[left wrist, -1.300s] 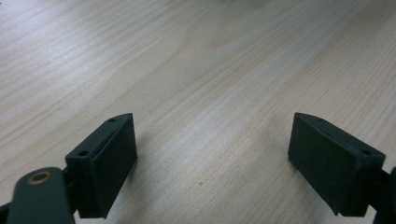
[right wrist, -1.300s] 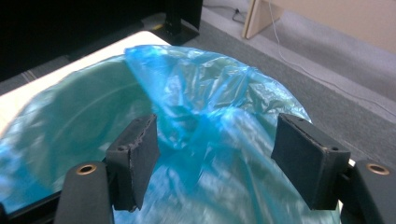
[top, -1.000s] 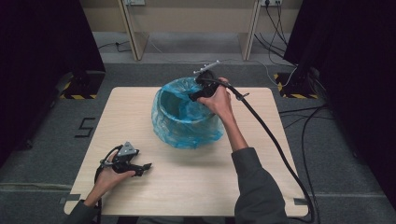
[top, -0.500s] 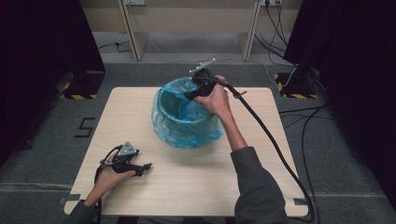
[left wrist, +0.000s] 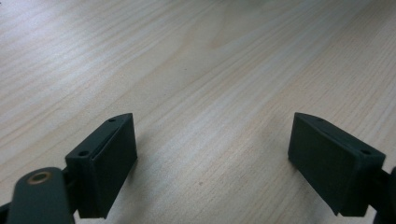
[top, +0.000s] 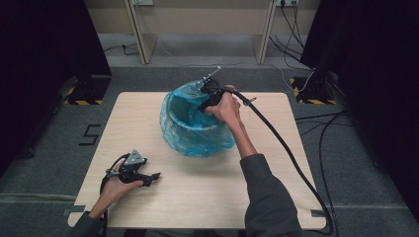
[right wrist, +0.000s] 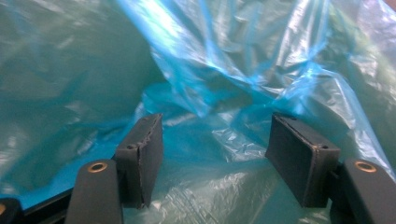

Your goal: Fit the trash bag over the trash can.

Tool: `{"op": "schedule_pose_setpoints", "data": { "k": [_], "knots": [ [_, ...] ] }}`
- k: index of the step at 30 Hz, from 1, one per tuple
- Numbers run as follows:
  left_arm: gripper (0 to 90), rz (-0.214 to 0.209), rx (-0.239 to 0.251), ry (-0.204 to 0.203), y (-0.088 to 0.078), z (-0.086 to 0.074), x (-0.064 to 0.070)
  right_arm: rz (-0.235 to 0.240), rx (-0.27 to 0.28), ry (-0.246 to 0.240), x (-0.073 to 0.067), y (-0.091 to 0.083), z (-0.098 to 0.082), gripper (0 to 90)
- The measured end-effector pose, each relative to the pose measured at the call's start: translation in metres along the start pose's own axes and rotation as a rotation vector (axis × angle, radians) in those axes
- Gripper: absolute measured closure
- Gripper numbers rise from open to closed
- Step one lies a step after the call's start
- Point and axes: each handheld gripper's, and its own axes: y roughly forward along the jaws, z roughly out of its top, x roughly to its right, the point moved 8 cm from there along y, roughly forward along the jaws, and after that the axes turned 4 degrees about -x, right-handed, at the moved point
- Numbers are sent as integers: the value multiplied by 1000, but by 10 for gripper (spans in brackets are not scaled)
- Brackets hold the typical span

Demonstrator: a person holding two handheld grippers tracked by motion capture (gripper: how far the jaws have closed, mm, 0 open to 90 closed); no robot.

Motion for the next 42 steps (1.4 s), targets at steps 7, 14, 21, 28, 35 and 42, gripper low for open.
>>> {"op": "schedule_pose_setpoints", "data": {
  "k": [7,14,21,28,35,42],
  "knots": [
    [144,0,4,-4,0,0,0,4,-18,-7,5,3,-9,327],
    [144,0,1,0,0,0,0,19,97,-12,0,-26,3,326],
    [144,0,1,-1,0,0,0,-39,56,-15,16,-21,-5,320],
    [144,0,0,0,0,0,0,-42,25,-27,13,-13,-12,317],
    [144,0,0,0,0,0,0,-33,106,-29,0,-35,10,314],
    [144,2,2,-1,0,0,0,25,123,-40,-17,-30,31,314]
  ]
}}
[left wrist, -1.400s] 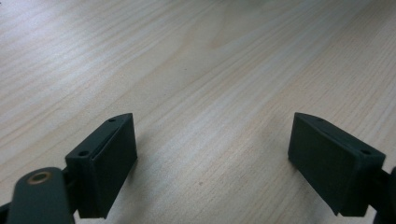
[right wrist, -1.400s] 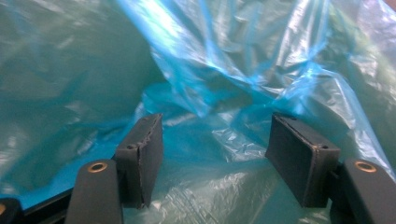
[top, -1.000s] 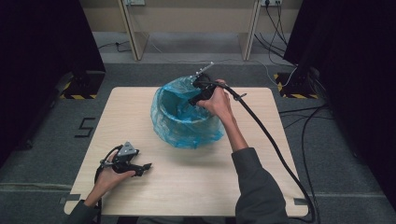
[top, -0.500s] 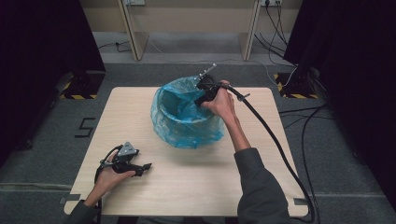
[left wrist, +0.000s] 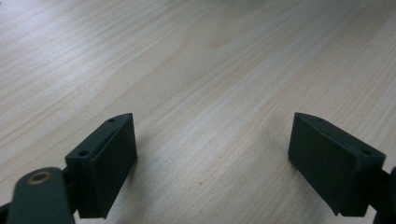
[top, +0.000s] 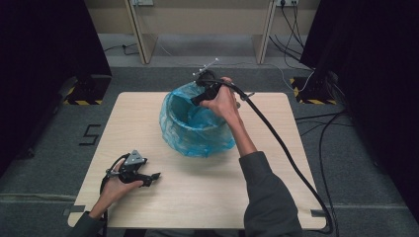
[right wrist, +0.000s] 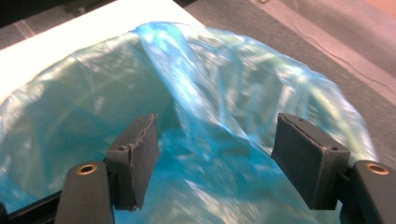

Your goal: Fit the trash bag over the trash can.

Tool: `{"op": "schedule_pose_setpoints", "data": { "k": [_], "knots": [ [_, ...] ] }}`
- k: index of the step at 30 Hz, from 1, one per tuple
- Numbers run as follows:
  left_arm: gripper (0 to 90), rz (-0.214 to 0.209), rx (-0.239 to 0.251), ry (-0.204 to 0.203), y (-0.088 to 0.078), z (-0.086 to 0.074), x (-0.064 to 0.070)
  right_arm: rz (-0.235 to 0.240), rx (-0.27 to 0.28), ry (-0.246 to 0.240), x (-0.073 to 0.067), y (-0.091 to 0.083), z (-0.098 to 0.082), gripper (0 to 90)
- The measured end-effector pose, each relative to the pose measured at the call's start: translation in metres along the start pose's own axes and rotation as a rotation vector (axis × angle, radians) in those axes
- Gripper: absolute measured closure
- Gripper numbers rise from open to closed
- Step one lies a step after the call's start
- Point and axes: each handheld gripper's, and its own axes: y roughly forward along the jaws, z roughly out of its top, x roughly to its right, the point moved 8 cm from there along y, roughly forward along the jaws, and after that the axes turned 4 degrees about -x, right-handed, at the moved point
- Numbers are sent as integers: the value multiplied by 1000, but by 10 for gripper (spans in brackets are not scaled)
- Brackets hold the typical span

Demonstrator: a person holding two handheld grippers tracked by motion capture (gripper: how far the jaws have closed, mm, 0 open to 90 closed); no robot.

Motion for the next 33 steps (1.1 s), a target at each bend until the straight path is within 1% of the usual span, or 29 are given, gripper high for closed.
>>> {"op": "schedule_pose_setpoints", "data": {
  "k": [2,4,5,6,7,9,13,16,20,23,24,26,27,28,29,33],
  "knots": [
    [144,0,3,-3,0,0,0,4,-8,-4,-3,6,4,314],
    [144,0,1,-1,0,0,0,23,-11,5,-6,11,7,314],
    [144,0,0,0,0,0,0,33,-18,3,-7,15,9,315],
    [144,0,0,0,0,0,0,33,-18,3,-7,15,9,315],
    [144,-1,0,-2,0,0,0,35,-35,7,-7,21,9,315],
    [144,-1,1,-3,0,0,0,42,-51,15,-7,26,8,315],
    [144,-1,0,-2,0,0,0,36,-67,40,-2,33,7,316],
    [144,-1,-1,-1,0,0,0,25,-87,66,5,39,5,317],
    [144,-1,0,-2,0,0,0,20,-90,81,9,42,4,319],
    [144,-1,0,-1,0,0,0,19,-67,90,10,38,7,319],
    [144,-1,0,-1,0,0,0,19,-67,90,10,38,7,319],
    [144,-1,0,-1,0,0,0,21,-42,101,9,27,10,319],
    [144,-1,-1,-1,0,0,0,20,-30,91,9,23,12,319],
    [144,-1,-1,-1,0,0,0,16,-20,93,9,19,13,319],
    [144,0,-2,1,0,0,0,10,-12,87,11,15,13,319],
    [144,0,-3,1,0,0,0,-8,9,101,17,-1,10,319]
  ]
}}
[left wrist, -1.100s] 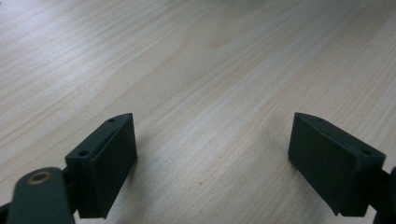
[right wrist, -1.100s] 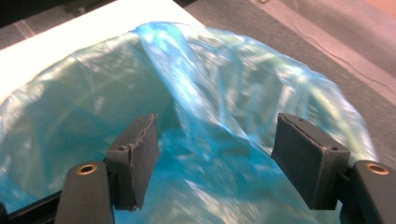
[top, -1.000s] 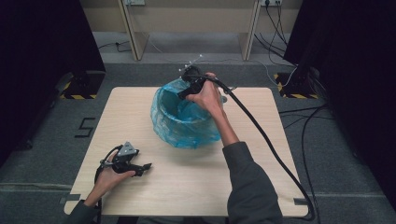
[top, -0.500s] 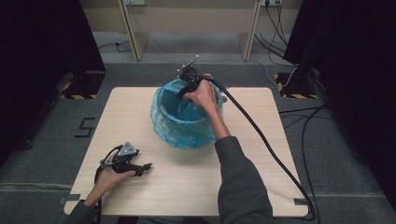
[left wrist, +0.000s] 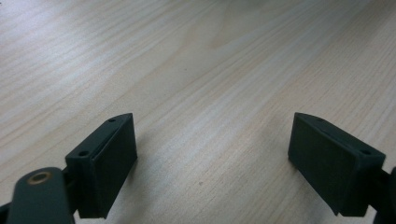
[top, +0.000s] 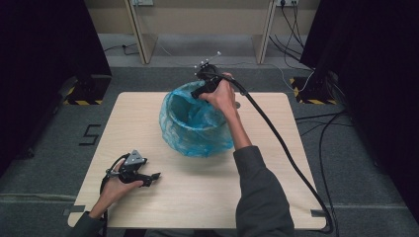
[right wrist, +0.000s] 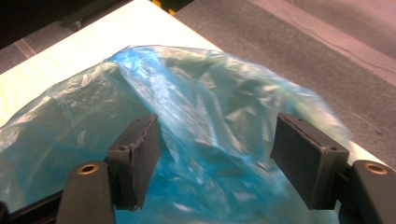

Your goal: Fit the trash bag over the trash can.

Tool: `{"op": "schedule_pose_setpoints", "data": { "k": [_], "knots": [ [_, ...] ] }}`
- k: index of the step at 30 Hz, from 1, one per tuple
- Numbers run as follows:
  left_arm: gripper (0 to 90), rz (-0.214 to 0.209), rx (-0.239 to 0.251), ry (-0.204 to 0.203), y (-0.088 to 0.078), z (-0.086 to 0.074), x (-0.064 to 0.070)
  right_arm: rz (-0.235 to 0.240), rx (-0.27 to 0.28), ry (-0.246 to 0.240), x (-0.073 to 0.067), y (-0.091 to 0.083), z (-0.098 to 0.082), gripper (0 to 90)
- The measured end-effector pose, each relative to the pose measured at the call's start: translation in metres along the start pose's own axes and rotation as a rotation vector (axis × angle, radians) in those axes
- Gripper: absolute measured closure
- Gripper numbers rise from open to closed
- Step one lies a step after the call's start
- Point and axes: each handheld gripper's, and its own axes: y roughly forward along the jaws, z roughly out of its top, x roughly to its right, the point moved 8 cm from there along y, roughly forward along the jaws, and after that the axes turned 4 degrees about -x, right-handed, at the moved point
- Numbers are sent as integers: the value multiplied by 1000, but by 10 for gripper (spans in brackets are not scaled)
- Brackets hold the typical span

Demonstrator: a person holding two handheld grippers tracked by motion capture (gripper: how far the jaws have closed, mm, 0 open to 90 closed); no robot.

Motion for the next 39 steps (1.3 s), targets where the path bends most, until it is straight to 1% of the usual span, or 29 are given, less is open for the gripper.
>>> {"op": "schedule_pose_setpoints", "data": {
  "k": [5,9,13,14,16,17,18,19,23,27,28,39],
  "knots": [
    [144,-1,2,-3,0,0,0,-23,25,11,13,-18,-10,319],
    [144,0,1,0,0,0,0,-39,34,22,24,-30,-20,318],
    [144,-1,2,-2,0,0,0,-57,39,38,35,-42,-38,318],
    [144,-1,4,-4,0,0,0,-60,41,36,37,-44,-42,317],
    [144,-1,3,-3,0,0,0,-65,56,42,41,-51,-49,316],
    [144,-1,3,-3,0,0,0,-65,56,42,41,-51,-49,316],
    [143,-1,2,-2,0,0,0,-64,75,54,45,-56,-56,315],
    [144,-1,2,-2,0,0,0,-66,81,56,46,-59,-60,315],
    [143,-2,2,-2,0,0,0,-73,110,70,52,-69,-72,314],
    [143,-1,1,-1,0,0,0,-73,128,78,54,-77,-85,311],
    [144,-1,1,-1,0,0,0,-76,131,73,55,-79,-89,310],
    [143,-1,1,-1,0,0,0,-93,123,79,58,-81,-125,307]
  ]
}}
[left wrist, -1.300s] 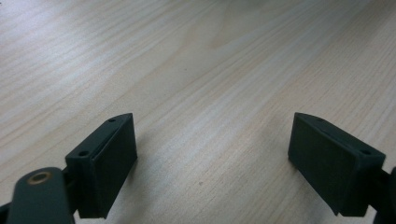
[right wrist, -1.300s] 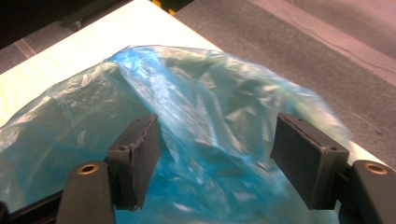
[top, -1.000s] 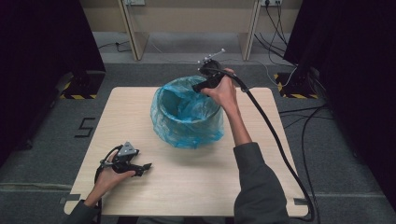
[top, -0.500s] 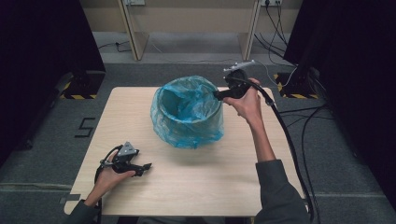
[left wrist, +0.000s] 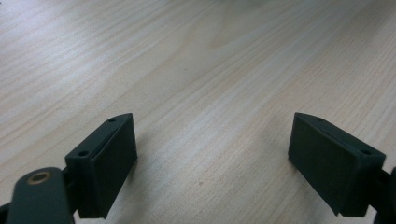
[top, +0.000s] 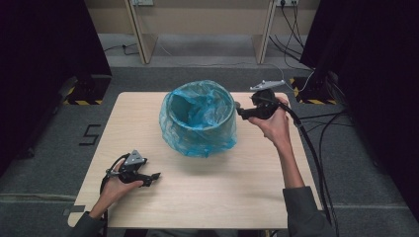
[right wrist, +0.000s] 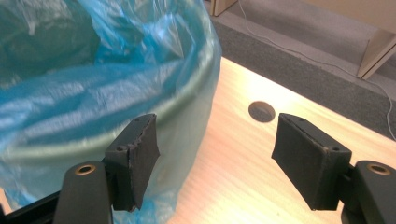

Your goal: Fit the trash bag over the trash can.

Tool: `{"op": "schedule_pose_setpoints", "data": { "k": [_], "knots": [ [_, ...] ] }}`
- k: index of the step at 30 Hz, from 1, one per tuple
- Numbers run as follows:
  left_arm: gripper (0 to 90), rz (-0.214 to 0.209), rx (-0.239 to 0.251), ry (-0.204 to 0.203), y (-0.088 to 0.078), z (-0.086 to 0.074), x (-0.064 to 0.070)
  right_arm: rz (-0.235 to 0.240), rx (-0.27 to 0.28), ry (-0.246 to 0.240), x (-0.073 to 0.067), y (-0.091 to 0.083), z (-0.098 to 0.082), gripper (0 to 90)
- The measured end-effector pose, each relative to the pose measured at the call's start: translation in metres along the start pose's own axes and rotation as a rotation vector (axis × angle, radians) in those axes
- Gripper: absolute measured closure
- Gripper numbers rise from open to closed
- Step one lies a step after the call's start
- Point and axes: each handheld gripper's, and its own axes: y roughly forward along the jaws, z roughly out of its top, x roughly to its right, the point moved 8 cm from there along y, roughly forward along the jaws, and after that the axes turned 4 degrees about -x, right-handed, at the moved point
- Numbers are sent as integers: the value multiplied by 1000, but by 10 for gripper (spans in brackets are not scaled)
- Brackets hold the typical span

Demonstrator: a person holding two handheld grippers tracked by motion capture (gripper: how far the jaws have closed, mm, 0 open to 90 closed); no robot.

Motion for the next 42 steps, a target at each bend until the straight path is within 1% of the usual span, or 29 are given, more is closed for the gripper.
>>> {"op": "schedule_pose_setpoints", "data": {
  "k": [2,3,7,8,9,10,12,13,14,15,16,17,18,19,20,22,25,28,31,32,33,34,35,38,41,42],
  "knots": [
    [143,0,0,0,0,0,0,-1,1,-1,1,0,-3,306],
    [143,0,0,0,0,0,0,-2,6,7,1,-2,-8,306],
    [143,1,0,1,0,0,0,-14,2,-2,1,-2,-22,306],
    [144,1,0,1,0,0,0,-14,2,-2,1,-2,-22,306],
    [144,0,0,0,0,0,0,-15,-1,-5,0,-1,-30,306],
    [143,1,3,0,0,0,0,-18,-3,-3,-1,-2,-34,306],
    [144,1,2,0,0,0,0,-22,-1,-6,-2,-3,-43,305],
    [144,1,2,0,0,0,0,-22,-1,-6,-2,-3,-43,305],
    [144,1,2,0,0,0,0,-23,1,-5,-2,-3,-47,305],
    [144,1,2,0,0,0,0,-28,7,0,-3,-4,-55,305],
    [144,1,2,0,0,0,0,-28,7,0,-3,-4,-55,305],
    [144,1,2,0,0,0,0,-32,6,0,-3,-4,-65,305],
    [143,1,2,0,0,0,0,-32,6,0,-3,-4,-65,305],
    [143,1,2,1,0,0,0,-32,4,4,-4,-4,-69,304],
    [143,1,2,1,0,0,0,-29,11,10,-6,-3,-78,304],
    [143,1,2,0,0,0,0,-25,10,13,-7,-2,-87,303],
    [144,1,2,1,0,0,0,-41,10,21,-7,1,-100,302],
    [144,1,-1,1,0,0,0,-43,14,28,-11,4,-111,297],
    [143,1,0,1,0,0,0,-36,21,36,-17,8,-121,295],
    [144,1,0,1,0,0,0,-36,21,36,-17,8,-121,295],
    [143,1,-1,2,0,0,0,-39,25,37,-20,10,-127,292],
    [143,1,-1,2,0,0,0,-39,25,37,-20,10,-127,292],
    [143,1,-1,2,0,0,0,-42,16,28,-24,13,-132,285],
    [144,1,0,1,0,0,0,-34,20,28,-31,15,-138,285],
    [144,1,0,1,0,0,0,-38,12,27,-35,17,-146,281],
    [143,1,0,1,0,0,0,-38,12,27,-35,17,-146,281]
  ]
}}
